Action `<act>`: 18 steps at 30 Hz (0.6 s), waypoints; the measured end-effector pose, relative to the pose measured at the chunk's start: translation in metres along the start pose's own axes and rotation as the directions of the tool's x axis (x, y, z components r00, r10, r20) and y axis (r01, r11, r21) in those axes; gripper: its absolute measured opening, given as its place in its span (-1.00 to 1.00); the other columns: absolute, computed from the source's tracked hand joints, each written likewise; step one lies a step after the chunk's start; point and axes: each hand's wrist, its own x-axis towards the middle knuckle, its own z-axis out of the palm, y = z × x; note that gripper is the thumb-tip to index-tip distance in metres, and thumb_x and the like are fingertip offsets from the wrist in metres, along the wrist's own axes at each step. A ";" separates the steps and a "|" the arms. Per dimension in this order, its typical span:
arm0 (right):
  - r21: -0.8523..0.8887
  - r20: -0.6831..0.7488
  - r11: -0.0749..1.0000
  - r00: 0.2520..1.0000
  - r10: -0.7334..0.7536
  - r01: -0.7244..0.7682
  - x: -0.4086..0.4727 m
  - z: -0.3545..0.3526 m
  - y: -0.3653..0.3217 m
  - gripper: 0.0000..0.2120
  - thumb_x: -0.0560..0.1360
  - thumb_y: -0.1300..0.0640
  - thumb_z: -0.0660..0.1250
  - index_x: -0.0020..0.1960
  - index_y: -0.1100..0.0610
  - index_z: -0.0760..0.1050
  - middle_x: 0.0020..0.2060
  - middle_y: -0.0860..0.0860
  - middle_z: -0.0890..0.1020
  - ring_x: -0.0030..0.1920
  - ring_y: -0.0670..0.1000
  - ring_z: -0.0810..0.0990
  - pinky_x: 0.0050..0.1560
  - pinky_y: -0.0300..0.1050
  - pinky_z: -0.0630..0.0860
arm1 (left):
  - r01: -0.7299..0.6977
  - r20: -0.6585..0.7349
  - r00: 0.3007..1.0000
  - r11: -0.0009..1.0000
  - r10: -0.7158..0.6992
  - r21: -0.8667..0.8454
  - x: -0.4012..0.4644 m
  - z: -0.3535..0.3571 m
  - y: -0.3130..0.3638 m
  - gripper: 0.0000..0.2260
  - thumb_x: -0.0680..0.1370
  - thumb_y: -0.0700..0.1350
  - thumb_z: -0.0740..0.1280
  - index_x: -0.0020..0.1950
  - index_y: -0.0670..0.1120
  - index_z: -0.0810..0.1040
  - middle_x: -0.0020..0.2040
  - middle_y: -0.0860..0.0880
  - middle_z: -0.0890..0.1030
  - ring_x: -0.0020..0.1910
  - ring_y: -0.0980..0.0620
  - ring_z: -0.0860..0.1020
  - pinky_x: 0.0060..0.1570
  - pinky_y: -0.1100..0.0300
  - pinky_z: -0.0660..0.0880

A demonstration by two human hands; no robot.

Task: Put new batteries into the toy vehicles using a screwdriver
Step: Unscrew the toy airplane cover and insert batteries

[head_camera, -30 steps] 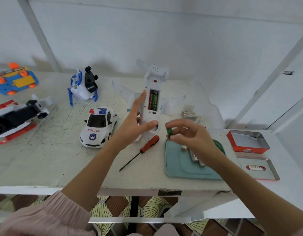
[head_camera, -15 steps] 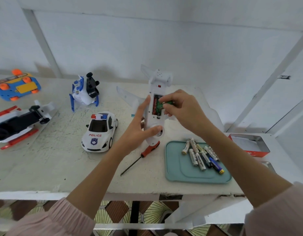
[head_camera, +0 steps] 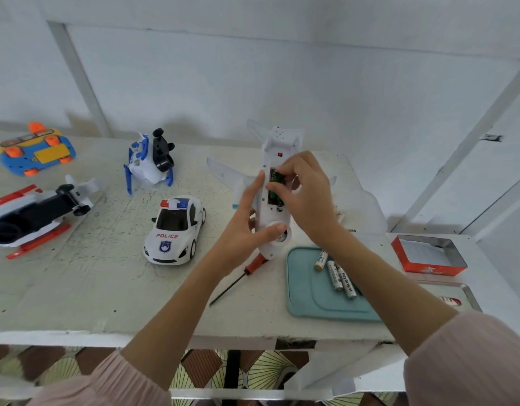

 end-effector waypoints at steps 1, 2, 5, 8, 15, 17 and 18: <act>-0.022 0.002 0.999 1.000 -0.024 0.024 0.000 0.000 0.002 -0.82 0.34 0.25 0.45 -0.14 0.31 0.51 -0.13 0.13 0.49 -0.15 0.00 0.47 -0.16 -0.34 0.39 | -0.001 0.000 1.000 1.000 0.001 -0.006 0.000 0.001 0.001 -0.23 0.34 0.18 0.45 0.40 0.48 0.06 0.47 -0.06 0.33 0.29 -0.12 0.47 0.30 -0.12 0.42; -0.041 0.007 0.998 0.999 -0.041 0.041 0.000 0.001 0.004 -0.82 0.34 0.23 0.44 -0.14 0.31 0.52 -0.11 0.14 0.49 -0.10 0.05 0.47 -0.13 -0.30 0.39 | -0.001 0.000 1.000 1.000 0.001 -0.011 -0.001 0.001 0.001 -0.23 0.34 0.18 0.45 0.39 0.48 0.07 0.46 -0.04 0.33 0.28 -0.13 0.47 0.29 -0.13 0.42; -0.094 0.031 0.989 0.993 -0.115 0.118 0.001 -0.001 0.009 -0.82 0.36 0.19 0.42 -0.13 0.31 0.57 -0.10 0.16 0.50 -0.06 0.11 0.47 -0.07 -0.24 0.40 | -0.001 0.000 1.000 1.000 0.001 -0.032 -0.001 0.001 0.001 -0.23 0.34 0.15 0.46 0.39 0.48 0.09 0.45 -0.02 0.35 0.27 -0.09 0.49 0.29 -0.13 0.43; -0.176 0.080 0.950 0.965 -0.248 0.259 0.001 -0.006 0.015 -0.81 0.39 0.14 0.37 -0.13 0.29 0.59 -0.11 0.15 0.54 -0.08 0.05 0.41 -0.08 -0.14 0.43 | -0.003 -0.012 1.000 0.998 0.003 -0.058 -0.003 0.002 0.000 -0.23 0.34 0.11 0.45 0.42 0.43 0.11 0.39 -0.04 0.42 0.20 -0.10 0.53 0.24 -0.08 0.48; -0.211 0.068 0.922 0.946 -0.317 0.324 0.000 -0.012 0.017 -0.86 0.39 0.18 0.38 -0.25 0.26 0.60 -0.20 0.12 0.55 -0.17 0.01 0.36 -0.27 0.11 0.45 | -0.044 -0.007 0.999 0.998 0.044 -0.052 -0.005 0.005 0.005 -0.24 0.33 0.07 0.46 0.38 0.48 0.14 0.36 0.00 0.44 0.16 -0.10 0.55 0.21 -0.05 0.51; -0.220 0.064 0.919 0.945 -0.322 0.328 0.001 -0.015 0.017 -0.84 0.39 0.15 0.38 -0.27 0.24 0.61 -0.23 0.11 0.55 -0.18 0.00 0.37 -0.26 0.09 0.44 | -0.052 -0.003 0.999 0.998 0.051 -0.040 -0.005 0.006 0.006 -0.25 0.33 0.07 0.46 0.36 0.50 0.14 0.39 0.01 0.42 0.17 -0.11 0.54 0.22 -0.07 0.50; -0.221 0.064 0.920 0.946 -0.317 0.324 0.002 -0.017 0.017 -0.83 0.39 0.14 0.38 -0.29 0.24 0.60 -0.23 0.10 0.55 -0.18 -0.01 0.37 -0.26 0.07 0.43 | -0.058 -0.002 0.998 0.998 0.058 -0.029 -0.005 0.006 0.006 -0.25 0.33 0.07 0.46 0.35 0.52 0.14 0.41 0.01 0.40 0.18 -0.08 0.54 0.23 -0.08 0.48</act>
